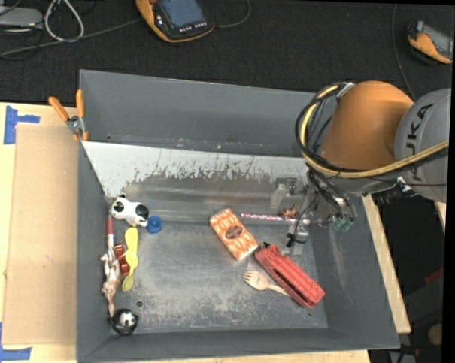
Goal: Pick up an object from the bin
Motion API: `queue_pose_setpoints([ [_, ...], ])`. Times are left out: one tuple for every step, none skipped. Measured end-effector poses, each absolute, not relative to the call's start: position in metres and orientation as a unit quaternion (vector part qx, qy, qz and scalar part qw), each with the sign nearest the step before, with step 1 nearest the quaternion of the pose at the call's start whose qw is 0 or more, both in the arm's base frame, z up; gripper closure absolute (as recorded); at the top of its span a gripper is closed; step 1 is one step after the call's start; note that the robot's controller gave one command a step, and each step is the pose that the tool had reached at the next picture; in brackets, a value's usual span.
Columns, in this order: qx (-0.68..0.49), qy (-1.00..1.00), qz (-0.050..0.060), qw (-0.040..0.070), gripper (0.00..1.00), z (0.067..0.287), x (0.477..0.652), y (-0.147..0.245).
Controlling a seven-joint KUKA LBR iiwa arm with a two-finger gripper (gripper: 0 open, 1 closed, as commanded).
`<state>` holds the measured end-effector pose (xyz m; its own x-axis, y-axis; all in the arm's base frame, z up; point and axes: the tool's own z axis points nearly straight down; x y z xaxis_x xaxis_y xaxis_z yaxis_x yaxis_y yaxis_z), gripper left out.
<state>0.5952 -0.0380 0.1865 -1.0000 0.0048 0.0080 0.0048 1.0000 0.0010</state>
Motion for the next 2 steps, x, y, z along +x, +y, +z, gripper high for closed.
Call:
queue_pose_setpoints([
  [-0.002,-1.0,0.0,0.001,0.0,0.19,0.597,-0.038],
  [0.041,-0.999,0.0,0.0,0.0,0.19,0.604,-0.016],
])
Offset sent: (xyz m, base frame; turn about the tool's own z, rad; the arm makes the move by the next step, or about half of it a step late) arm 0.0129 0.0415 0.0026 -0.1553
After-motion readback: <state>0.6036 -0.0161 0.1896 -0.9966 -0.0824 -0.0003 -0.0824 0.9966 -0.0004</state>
